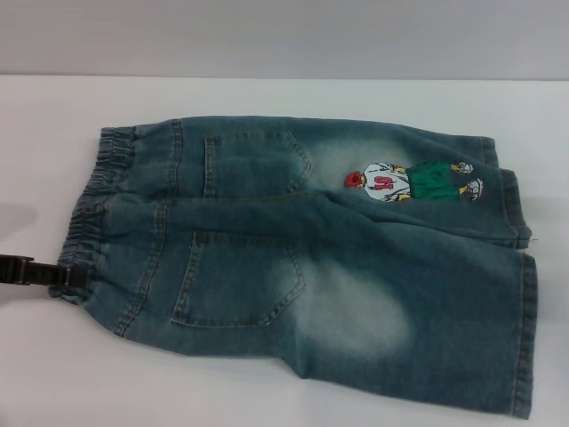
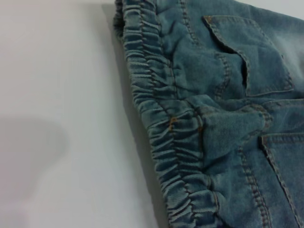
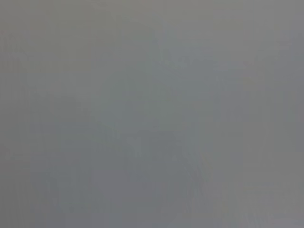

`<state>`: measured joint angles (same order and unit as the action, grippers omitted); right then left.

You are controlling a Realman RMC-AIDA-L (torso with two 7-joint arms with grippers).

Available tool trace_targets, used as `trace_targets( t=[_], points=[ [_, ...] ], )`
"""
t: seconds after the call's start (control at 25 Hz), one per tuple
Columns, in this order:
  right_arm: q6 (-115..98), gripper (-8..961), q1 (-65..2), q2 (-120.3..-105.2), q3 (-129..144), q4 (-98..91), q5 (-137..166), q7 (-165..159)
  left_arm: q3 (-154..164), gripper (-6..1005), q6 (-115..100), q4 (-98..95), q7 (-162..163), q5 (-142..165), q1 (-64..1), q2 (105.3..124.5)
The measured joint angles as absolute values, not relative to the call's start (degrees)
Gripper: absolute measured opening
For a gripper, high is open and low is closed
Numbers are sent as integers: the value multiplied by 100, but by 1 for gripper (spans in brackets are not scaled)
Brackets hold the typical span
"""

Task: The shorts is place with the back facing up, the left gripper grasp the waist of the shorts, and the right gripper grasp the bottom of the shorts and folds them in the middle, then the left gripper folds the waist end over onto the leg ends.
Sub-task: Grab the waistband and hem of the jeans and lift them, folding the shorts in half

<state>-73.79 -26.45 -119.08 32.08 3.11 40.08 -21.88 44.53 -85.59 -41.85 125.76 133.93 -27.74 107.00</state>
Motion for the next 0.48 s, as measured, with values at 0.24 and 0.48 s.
trace_targets(
  t=[0.24, 0.48],
  points=[
    [-7375, 516, -2645, -11908, 3208, 298, 4008, -2188, 4468, 712, -8554, -4180, 12577, 13395, -2806, 10707],
    [-7373, 517, -2645, -11909, 3206, 280, 4008, -2188, 4477, 707, -8548, -4176, 12576, 13414, -2856, 10718]
  ],
)
